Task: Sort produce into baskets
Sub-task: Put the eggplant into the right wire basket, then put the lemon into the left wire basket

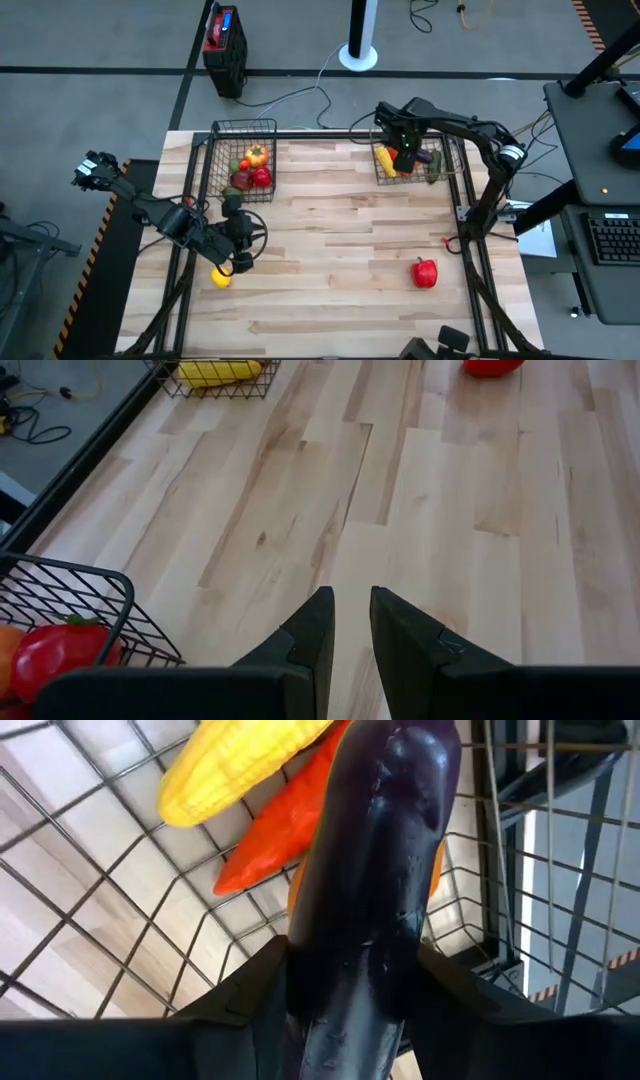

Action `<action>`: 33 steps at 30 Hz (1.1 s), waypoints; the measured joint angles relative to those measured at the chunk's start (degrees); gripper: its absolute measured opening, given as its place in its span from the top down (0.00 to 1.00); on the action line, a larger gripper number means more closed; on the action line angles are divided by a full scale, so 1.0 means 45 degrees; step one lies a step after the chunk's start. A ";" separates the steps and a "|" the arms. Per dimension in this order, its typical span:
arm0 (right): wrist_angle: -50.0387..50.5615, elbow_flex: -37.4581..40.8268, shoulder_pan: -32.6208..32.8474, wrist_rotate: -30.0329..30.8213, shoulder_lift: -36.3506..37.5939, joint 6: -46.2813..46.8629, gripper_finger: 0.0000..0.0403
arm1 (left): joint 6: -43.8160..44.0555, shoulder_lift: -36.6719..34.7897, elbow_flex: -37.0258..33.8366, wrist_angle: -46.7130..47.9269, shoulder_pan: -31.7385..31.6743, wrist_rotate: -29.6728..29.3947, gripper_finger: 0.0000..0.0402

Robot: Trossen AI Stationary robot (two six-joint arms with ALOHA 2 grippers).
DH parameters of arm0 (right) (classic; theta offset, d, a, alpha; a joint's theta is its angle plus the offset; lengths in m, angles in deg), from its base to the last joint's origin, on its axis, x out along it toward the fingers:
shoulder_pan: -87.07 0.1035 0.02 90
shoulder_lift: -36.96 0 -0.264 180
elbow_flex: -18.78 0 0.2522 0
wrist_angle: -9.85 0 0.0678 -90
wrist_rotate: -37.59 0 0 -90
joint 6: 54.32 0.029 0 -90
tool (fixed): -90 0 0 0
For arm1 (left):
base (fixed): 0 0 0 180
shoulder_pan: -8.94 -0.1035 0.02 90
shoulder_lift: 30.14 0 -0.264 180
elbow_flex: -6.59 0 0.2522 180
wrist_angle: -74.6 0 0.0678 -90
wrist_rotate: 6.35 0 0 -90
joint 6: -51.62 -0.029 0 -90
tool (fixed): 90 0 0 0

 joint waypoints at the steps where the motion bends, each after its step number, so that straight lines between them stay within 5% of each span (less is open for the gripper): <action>1: -0.0064 0.0086 0.0000 0.0000 0.0000 -0.0050 0.62 | 0.0000 0.0004 0.0000 0.0000 0.0000 -0.0001 0.87; 33: -0.0383 0.0100 -0.0005 0.0364 0.0293 0.1481 0.45 | -0.0366 0.0000 0.0000 -0.0035 -0.0005 -0.0742 0.87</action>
